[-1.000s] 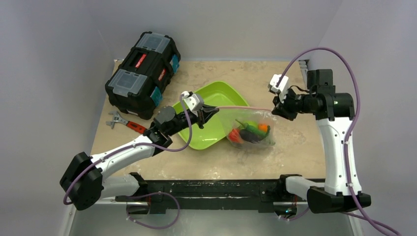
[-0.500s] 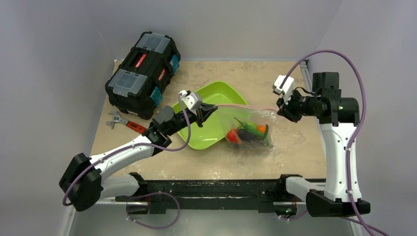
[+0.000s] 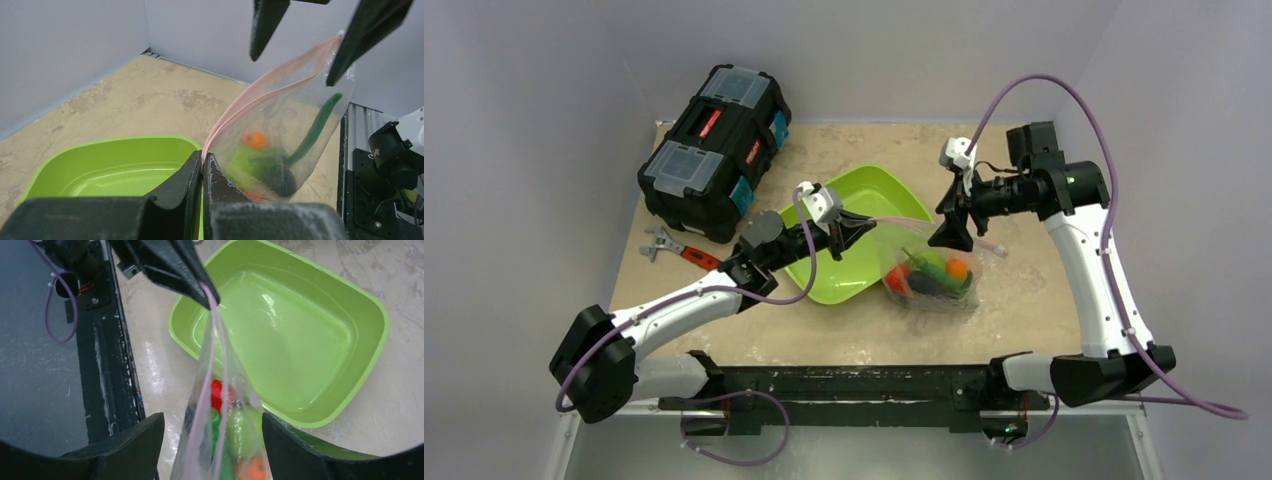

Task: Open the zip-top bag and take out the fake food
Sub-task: Unzip the zipper food storage bag at the center of the board, then open the zipper of the food storage bag at the center of the board.

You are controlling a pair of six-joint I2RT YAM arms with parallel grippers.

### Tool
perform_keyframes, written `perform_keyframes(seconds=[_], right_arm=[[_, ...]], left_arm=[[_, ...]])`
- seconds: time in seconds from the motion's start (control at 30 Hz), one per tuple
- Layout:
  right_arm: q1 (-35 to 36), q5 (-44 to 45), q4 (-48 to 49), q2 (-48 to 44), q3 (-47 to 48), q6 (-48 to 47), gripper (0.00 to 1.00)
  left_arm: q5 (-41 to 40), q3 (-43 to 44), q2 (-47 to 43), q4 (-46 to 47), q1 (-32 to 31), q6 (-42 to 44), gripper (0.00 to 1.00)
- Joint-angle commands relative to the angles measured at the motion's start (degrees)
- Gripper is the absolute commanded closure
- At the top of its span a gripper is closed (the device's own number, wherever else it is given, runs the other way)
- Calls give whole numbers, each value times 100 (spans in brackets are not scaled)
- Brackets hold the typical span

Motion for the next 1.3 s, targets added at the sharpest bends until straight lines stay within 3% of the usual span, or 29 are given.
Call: perform_keyframes(seconds=[0.0,0.4,0.8,0.9,1.0,1.07,1.1,1.13,1.2,1.27], right_arm=[[27,-22,1011,-4,50,1031,31],[62,314,957,116,-91,1025,51],[267,1069,1170,-31,-625,866,50],[293,1179,1221,-20,-735,816,64],[295,1119,1134,-8,-716,725,95],[299,1212,1184,-72,-694,714,100],[296,1280,1319,-138,-701,787,100],[293,1359,1501,-227,-723,1009,100],[278,1880,1805,-432,-790,1150,100],[149,2199,1914,-540,-749,1138,100]], left_arm=[[160,256,-7,132,-74,-14,100],[185,257,29,148,-101,-51,100],[175,248,15,113,-134,-87,100],[194,200,-40,103,-138,-124,100],[164,50,-141,175,-133,-252,100],[156,-95,-280,233,-126,-406,100],[174,-167,-384,232,-117,-512,94],[199,-265,-509,229,-102,-617,82],[182,-540,-826,211,-84,-821,46],[134,-785,-1210,127,-55,-997,22]])
